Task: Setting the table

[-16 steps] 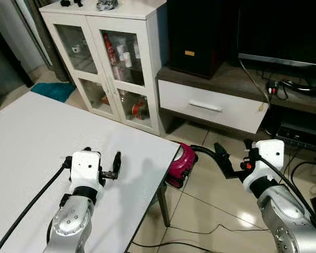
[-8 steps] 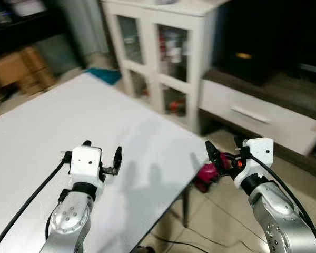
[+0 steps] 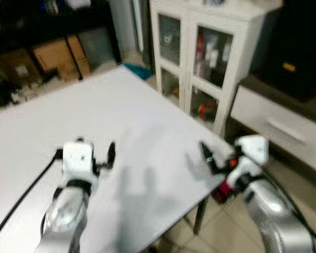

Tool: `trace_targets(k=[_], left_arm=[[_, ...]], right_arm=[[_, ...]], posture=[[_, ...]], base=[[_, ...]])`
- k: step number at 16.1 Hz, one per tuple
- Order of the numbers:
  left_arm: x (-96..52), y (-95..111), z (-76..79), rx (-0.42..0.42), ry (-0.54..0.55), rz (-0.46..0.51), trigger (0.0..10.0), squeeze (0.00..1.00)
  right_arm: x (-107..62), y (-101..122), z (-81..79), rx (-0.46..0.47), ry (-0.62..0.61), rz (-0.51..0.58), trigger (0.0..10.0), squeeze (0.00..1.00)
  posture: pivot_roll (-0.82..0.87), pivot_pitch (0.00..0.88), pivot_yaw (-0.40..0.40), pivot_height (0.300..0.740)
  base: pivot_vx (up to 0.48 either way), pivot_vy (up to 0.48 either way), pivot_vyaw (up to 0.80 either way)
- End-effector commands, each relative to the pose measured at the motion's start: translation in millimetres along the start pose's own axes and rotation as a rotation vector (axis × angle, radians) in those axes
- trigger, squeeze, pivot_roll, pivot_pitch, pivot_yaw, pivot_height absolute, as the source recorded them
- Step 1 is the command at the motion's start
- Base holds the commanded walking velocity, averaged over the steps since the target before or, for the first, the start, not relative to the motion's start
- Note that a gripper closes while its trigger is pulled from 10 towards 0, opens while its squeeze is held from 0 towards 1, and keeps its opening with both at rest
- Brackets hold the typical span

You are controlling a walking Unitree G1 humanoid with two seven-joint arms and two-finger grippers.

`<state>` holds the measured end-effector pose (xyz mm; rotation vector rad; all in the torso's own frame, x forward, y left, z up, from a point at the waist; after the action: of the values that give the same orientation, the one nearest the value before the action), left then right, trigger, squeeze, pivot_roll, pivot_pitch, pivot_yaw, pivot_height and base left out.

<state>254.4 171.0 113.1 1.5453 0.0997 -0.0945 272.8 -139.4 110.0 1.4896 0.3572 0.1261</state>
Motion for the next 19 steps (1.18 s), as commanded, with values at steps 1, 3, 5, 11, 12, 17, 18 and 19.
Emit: trace_targets(k=[1,3,5,11,12,17,18,19], left_arm=[[-2.6,2.3,-1.3,0.006,0.013,0.005,10.0,0.00],[-8.6,2.9,-1.4,0.017,0.025,0.004,10.0,0.00],[-11.9,6.4,-4.7,0.045,0.037,0.014,10.0,0.00],[-21.5,4.5,-5.0,0.051,0.051,-0.007,10.0,0.00],[-20.9,4.5,-5.1,0.066,0.055,-0.010,10.0,0.00],[-16.7,8.8,-7.5,0.088,0.062,-0.002,10.0,0.00],[-15.7,9.5,-9.5,0.097,0.065,-0.002,10.0,0.00],[-15.1,10.1,-10.7,0.101,0.067,-0.002,10.0,0.00]], right_arm=[[1.9,0.2,0.0,-0.003,0.011,-0.004,10.0,1.00],[7.3,3.5,-5.0,0.010,0.051,0.009,10.0,1.00],[11.0,5.5,-11.4,0.010,0.088,0.017,10.0,0.94],[12.2,-2.3,-20.4,0.046,0.141,-0.015,10.0,0.00],[14.1,-2.7,-19.1,0.049,0.132,-0.017,10.0,0.00],[18.9,-2.7,-14.8,0.060,0.101,-0.018,10.0,0.00],[19.7,-2.8,-15.3,0.059,0.099,-0.018,10.0,0.00],[20.2,-1.7,-16.4,0.049,0.099,-0.012,10.0,0.00]], posture=[[-0.15,0.000,0.096,0.740],[-0.12,0.000,0.070,0.740],[-0.11,0.000,0.062,0.740],[-0.09,0.000,0.052,0.740],[-0.09,0.000,0.050,0.740],[-0.08,0.000,0.047,0.740],[-0.08,0.000,0.049,0.740],[-0.08,0.000,0.052,0.740]], base=[[0.000,0.000,0.80],[0.000,0.000,0.80],[0.000,0.000,0.80],[0.000,0.177,0.80],[0.000,0.382,0.80],[0.000,0.388,0.80],[0.000,0.390,0.80],[0.000,0.390,0.00]])
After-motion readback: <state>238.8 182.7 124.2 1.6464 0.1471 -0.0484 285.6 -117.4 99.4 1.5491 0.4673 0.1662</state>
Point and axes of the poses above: a point about 5 cm out from each wrist's last joint towards the gripper, its own x axis pointing out of the wrist towards the gripper, its own y axis along the axis of the wrist's last joint, z = x × y, the point moved 4 cm from there along x, pointing out of the wrist towards the gripper, and after that the axes turned 8 degrees about -x, right-handed, at the moved point
